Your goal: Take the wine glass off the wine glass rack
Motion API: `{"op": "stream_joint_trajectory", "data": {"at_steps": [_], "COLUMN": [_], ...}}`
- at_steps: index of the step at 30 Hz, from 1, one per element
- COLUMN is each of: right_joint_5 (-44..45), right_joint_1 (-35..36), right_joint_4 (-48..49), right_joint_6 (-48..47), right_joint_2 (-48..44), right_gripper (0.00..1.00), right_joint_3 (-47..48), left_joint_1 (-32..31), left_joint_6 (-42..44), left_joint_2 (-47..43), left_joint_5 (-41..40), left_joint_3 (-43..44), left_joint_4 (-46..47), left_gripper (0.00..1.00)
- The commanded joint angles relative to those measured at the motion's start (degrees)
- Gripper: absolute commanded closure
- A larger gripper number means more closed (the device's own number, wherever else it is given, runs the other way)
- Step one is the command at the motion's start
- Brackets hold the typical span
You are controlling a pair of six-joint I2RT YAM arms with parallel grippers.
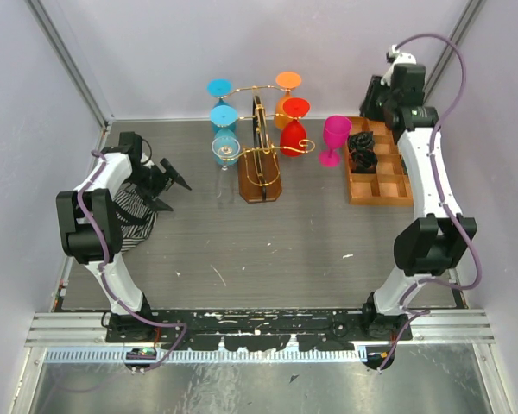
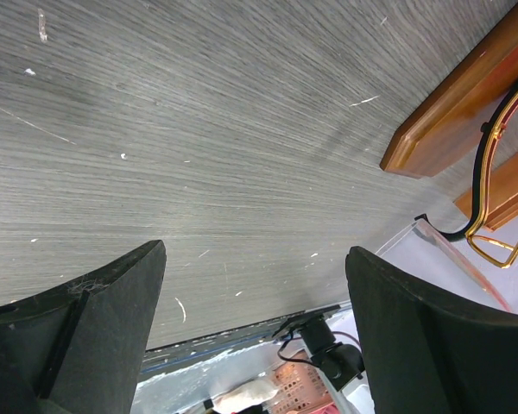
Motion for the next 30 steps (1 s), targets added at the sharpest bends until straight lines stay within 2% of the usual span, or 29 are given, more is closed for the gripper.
{"op": "stream_joint_trajectory", "data": {"at_steps": [1, 4, 7, 16, 23, 30], "right_joint_5": [-25.9, -37.3, -41.9, -42.2, -35.1, -36.2], "right_joint_1": [1.8, 2.0, 2.7, 2.9, 1.6, 1.3], "right_joint_4": [-8.1, -6.6, -0.7, 4.4, 0.9, 6.6], "right_joint_6": [20.6, 26.6, 31.5, 35.8, 33.3, 36.7], "right_joint_2": [8.7, 14.3, 15.8, 17.8, 15.7, 14.0], "right_gripper": [0.59, 0.55, 0.56, 0.6, 0.62, 0.63], "right_joint_3": [12.0, 16.9, 16.9, 17.1, 15.7, 14.7], "left_joint_1": [-0.2, -0.2, -0.2, -0.2, -0.2, -0.2], "left_joint_6": [0.0, -0.2, -0.2, -0.2, 0.6, 0.7], "left_joint_2": [0.3, -0.8, -1.6, -3.1, -3.5, -3.6], "left_joint_5": [0.5, 0.2, -0.1, -0.5, -1.0, -1.3], "left_joint_3": [2.0, 1.7, 1.1, -0.9, -1.0, -1.0], "left_joint_4": [-0.7, -0.6, -0.6, -0.4, -1.1, -1.1], "left_gripper": [0.08, 0.08, 0.08, 0.08, 0.08, 0.08]}}
